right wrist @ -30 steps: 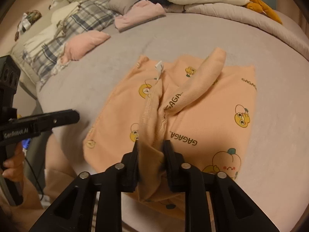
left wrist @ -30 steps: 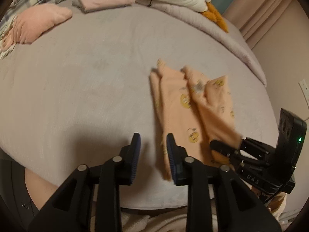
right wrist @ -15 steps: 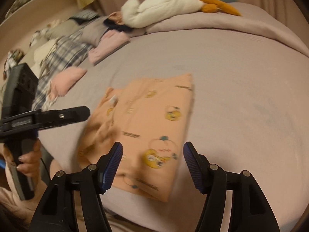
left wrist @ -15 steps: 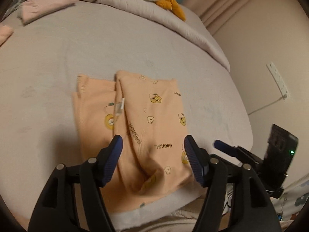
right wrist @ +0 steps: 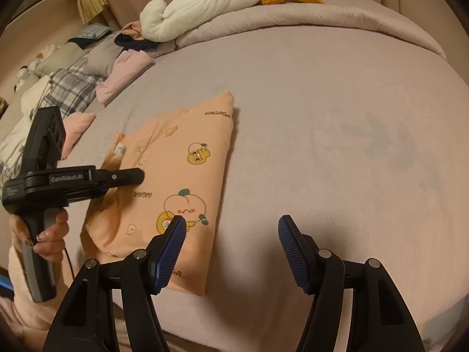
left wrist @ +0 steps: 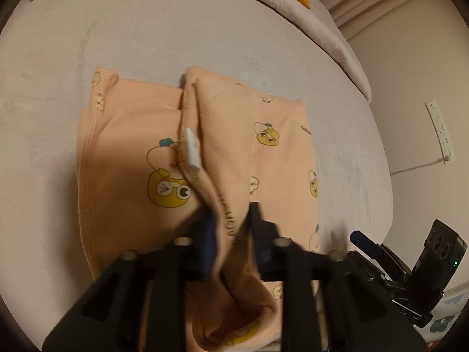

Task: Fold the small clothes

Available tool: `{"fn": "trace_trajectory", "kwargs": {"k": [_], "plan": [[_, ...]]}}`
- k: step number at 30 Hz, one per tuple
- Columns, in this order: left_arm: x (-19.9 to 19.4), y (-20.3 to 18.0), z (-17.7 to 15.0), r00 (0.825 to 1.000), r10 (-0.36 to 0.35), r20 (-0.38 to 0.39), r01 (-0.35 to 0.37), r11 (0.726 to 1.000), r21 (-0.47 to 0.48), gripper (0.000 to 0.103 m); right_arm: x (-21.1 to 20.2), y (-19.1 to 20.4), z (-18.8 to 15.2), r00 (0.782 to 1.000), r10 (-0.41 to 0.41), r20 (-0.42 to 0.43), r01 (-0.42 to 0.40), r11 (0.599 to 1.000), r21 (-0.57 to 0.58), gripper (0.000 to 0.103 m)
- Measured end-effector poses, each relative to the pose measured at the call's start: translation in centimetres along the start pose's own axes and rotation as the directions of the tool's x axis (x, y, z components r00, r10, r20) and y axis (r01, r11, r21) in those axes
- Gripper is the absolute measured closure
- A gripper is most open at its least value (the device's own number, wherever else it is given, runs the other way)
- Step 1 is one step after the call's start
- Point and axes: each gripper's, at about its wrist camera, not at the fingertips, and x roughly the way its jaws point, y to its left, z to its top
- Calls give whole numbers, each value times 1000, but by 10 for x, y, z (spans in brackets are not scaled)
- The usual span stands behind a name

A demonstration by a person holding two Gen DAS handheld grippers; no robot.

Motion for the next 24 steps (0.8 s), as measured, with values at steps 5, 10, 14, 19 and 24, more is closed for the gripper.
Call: {"fn": "trace_trajectory", "kwargs": {"k": [5,10,14,19,24], "plan": [[-23,-14,-5,997,24,69,-27,999,47,94,5,-4,2,1000,-4,-14,4,1000,23,38],[-63,-35,-8,985,24,172,-48,990,134,94,3,-3,1,1000,-4,-8,4,1000,20,38],[-79,-33,-14,980,40,196,-73,984,161,94,3,1,3,1000,11,-2,-11,1000,2,38],[-72,-15,-21,976,107,190,-137,979,153,93,9,7,6,1000,25,-9,-25,1000,-18,38],[-59,5,-31,972,160,170,-187,969,158,89,16,12,5,999,34,-31,-35,999,-41,38]]}}
